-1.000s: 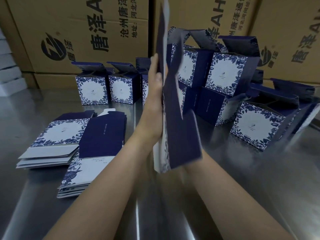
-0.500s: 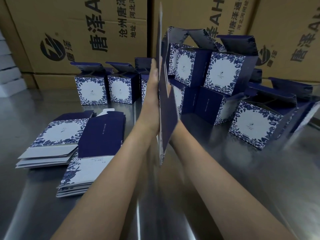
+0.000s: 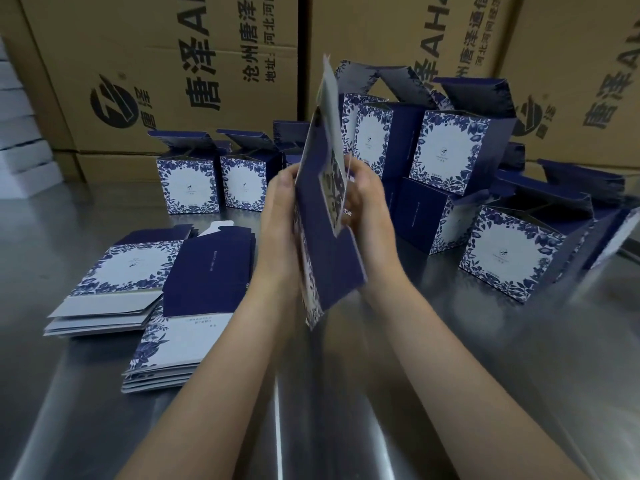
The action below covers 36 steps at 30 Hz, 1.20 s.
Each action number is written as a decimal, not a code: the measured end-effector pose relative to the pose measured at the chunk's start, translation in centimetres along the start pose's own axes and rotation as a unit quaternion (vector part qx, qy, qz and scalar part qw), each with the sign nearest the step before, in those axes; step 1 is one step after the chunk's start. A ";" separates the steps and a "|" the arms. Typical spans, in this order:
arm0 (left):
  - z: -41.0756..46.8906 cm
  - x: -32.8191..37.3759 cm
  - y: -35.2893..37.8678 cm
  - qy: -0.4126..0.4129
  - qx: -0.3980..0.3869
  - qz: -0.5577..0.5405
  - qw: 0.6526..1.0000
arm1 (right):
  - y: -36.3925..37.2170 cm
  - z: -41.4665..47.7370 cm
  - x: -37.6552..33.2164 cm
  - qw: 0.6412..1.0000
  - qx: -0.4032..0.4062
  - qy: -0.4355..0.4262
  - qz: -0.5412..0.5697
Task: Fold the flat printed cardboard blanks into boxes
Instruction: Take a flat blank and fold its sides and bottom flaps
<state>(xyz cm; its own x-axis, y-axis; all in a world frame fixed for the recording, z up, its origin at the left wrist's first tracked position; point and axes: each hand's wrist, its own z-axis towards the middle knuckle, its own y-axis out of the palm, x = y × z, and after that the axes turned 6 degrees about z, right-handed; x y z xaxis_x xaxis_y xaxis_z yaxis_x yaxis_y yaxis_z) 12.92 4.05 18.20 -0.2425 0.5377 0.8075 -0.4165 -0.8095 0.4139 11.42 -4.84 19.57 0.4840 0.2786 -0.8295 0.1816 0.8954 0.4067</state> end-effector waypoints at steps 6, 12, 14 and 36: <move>-1.0 -0.4 -2.3 0.047 0.028 0.146 0.988 | -2.6 0.3 0.0 0.998 -0.043 0.026 0.031; -1.8 -1.3 -3.1 0.064 0.044 0.171 0.982 | -3.9 -0.6 1.3 0.995 0.024 -0.074 -0.065; -1.7 -1.4 -3.4 0.074 0.063 0.175 0.980 | -3.6 -0.3 0.7 0.997 0.036 -0.050 -0.052; -2.1 -2.4 -4.1 0.087 0.121 0.240 0.959 | -4.4 -1.1 0.6 0.999 -0.037 -0.030 0.008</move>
<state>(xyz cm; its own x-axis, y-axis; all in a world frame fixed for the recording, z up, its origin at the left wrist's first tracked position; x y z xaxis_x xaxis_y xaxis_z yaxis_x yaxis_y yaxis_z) 13.39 6.62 13.70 -0.5061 0.1029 0.8563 -0.0101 -0.9935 0.1134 9.94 -8.23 16.89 0.5373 0.2743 -0.7975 0.1100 0.9147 0.3888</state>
